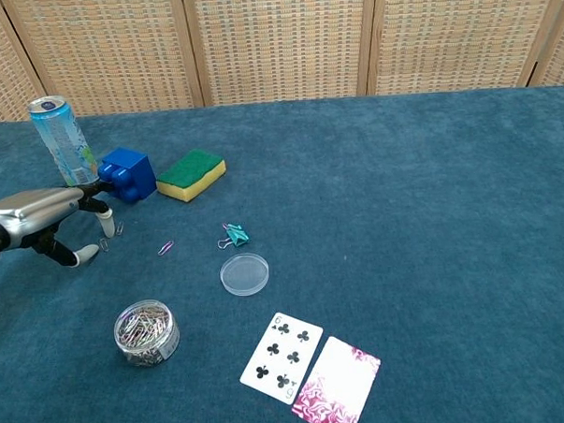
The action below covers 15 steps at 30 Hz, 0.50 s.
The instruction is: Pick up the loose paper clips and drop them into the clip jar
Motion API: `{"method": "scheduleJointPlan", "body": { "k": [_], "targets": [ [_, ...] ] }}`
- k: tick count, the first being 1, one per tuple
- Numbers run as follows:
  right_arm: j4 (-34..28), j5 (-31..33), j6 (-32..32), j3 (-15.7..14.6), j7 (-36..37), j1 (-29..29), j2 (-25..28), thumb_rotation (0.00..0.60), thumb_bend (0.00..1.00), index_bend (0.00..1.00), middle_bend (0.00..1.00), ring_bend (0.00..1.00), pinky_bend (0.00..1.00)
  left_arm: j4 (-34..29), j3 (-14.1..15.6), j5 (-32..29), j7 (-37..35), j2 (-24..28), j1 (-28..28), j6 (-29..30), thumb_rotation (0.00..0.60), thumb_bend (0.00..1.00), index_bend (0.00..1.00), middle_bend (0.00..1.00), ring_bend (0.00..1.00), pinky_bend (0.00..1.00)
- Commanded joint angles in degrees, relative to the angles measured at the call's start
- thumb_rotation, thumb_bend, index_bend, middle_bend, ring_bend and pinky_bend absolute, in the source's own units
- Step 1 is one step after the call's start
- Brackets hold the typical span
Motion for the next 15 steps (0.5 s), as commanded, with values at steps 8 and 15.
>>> {"method": "scheduleJointPlan", "body": {
  "k": [8,15],
  "targets": [
    [-0.07,-0.26,0.08,-0.09,0.15,-0.05,0.09,0.6,0.0,0.0,0.0,0.0,0.0,-1.86,0.78,0.67,-0.13,1.49,1.28,1.14,0.6,0.46,0.46,0.0,0.0,0.0],
    [-0.12,-0.27,0.09,-0.09,0.09,-0.03,0.07,0.6,0.0,0.0,0.0,0.0,0.0,-2.47,0.97,0.34,0.48,1.86,1.6,0.81,0.6,0.46,0.47,0.0,0.0,0.0]
  ]
}}
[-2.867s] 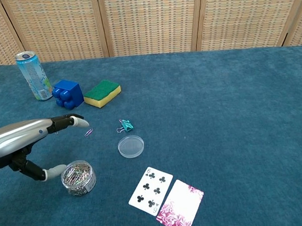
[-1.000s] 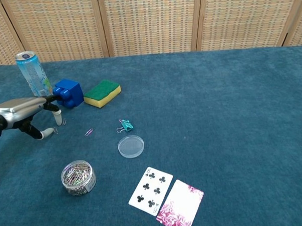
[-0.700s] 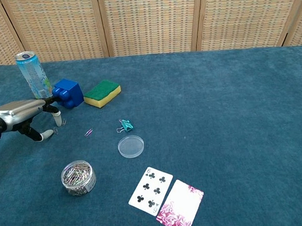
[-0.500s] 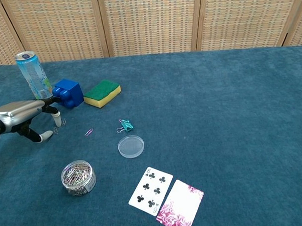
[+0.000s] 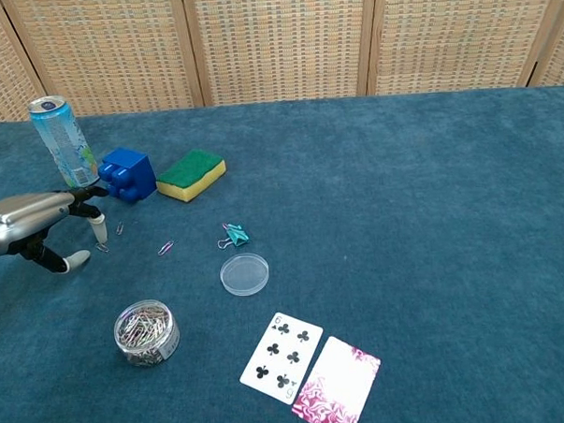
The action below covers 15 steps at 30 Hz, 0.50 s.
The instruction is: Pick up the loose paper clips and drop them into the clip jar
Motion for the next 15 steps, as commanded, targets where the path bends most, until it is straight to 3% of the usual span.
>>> {"method": "scheduleJointPlan", "body": {
  "k": [1,15],
  "targets": [
    [0.0,0.02,0.02,0.0,-0.03,0.0,-0.01,0.6,0.0,0.0,0.0,0.0,0.0,-0.16,0.13,-0.03,0.27,0.1,0.16,0.03,0.6,0.46,0.47,0.0,0.0,0.0],
    [0.02,0.11,-0.16,-0.05,0.04,0.04,-0.02,0.6,0.0,0.0,0.0,0.0,0.0,-0.24,0.01,1.18,-2.21,0.29,0.88,1.62,0.6,0.46,0.47,0.0,0.0,0.0]
  ]
}}
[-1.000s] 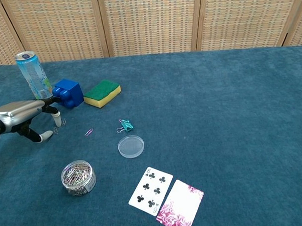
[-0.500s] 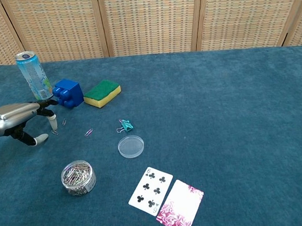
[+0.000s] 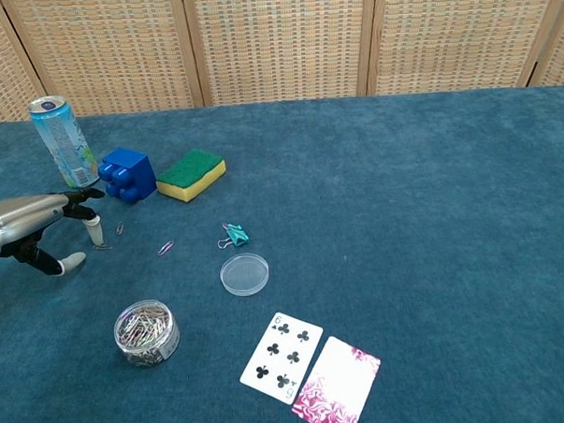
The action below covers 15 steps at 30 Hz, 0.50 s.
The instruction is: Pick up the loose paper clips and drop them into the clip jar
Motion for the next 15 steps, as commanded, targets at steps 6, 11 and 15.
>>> {"method": "scheduleJointPlan", "body": {
  "k": [6,11,15],
  "targets": [
    [-0.02,-0.06,0.0,-0.02,0.01,0.01,0.0,0.6,0.0,0.0,0.0,0.0,0.0,0.46,-0.38,0.54,-0.53,-0.75,0.05,0.99,0.6,0.46,0.47,0.0,0.0,0.0],
    [0.04,-0.08,-0.02,-0.04,0.09,0.01,0.02,0.6,0.0,0.0,0.0,0.0,0.0,1.16,-0.67,0.44,0.02,-1.74,-0.07,1.32,0.6,0.46,0.47,0.0,0.0,0.0],
    [0.12,0.01,-0.05,0.01,0.14,0.03,0.01,0.6,0.0,0.0,0.0,0.0,0.0,1.71,-0.93,0.18,0.61,-2.5,-0.14,1.51,0.6,0.46,0.47,0.0,0.0,0.0]
  ]
}}
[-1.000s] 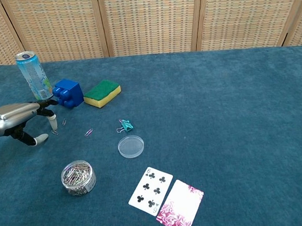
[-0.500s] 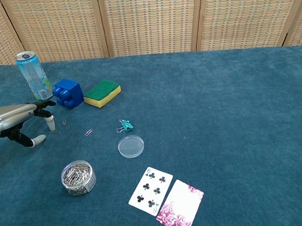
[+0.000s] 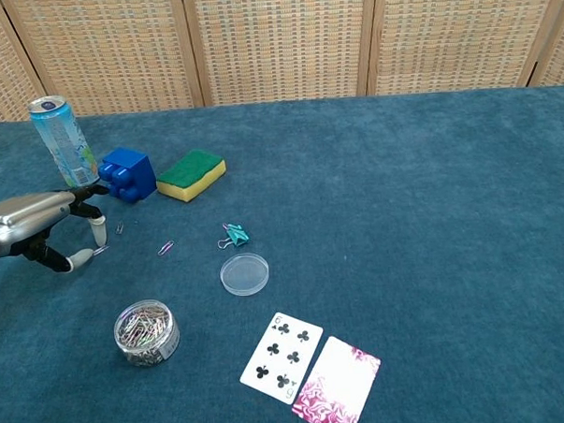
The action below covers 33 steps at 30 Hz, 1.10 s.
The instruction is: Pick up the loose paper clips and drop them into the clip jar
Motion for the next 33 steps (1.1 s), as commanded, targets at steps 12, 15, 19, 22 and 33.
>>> {"method": "scheduleJointPlan", "body": {
  "k": [12,15,19,22,33],
  "targets": [
    [0.0,-0.08,-0.04,-0.02,0.31,0.0,0.11,0.6,0.0,0.0,0.0,0.0,0.0,0.22,-0.64,-0.82,1.53,-1.16,-0.19,-0.01,0.6,0.46,0.46,0.0,0.0,0.0],
    [0.0,-0.14,-0.04,-0.04,0.26,0.01,0.1,0.6,0.0,0.0,0.0,0.0,0.0,-0.15,-0.72,-0.77,1.88,-1.36,-0.28,0.16,0.6,0.46,0.46,0.0,0.0,0.0],
    [0.01,-0.17,-0.01,-0.06,0.29,-0.02,0.1,0.6,0.0,0.0,0.0,0.0,0.0,-0.27,-0.74,-0.98,2.72,-1.64,-0.33,0.12,0.6,0.46,0.46,0.0,0.0,0.0],
    [-0.01,-0.16,-0.05,-0.07,0.38,-0.02,0.12,0.6,0.0,0.0,0.0,0.0,0.0,-0.17,-0.76,-1.32,3.35,-1.95,-0.39,-0.19,0.6,0.46,0.46,0.0,0.0,0.0],
    [-0.02,-0.18,-0.19,-0.09,0.52,0.04,0.16,0.6,0.0,0.0,0.0,0.0,0.0,0.18,-0.97,-1.71,4.08,-2.76,-0.55,-0.37,0.6,0.46,0.52,0.0,0.0,0.0]
  ]
}}
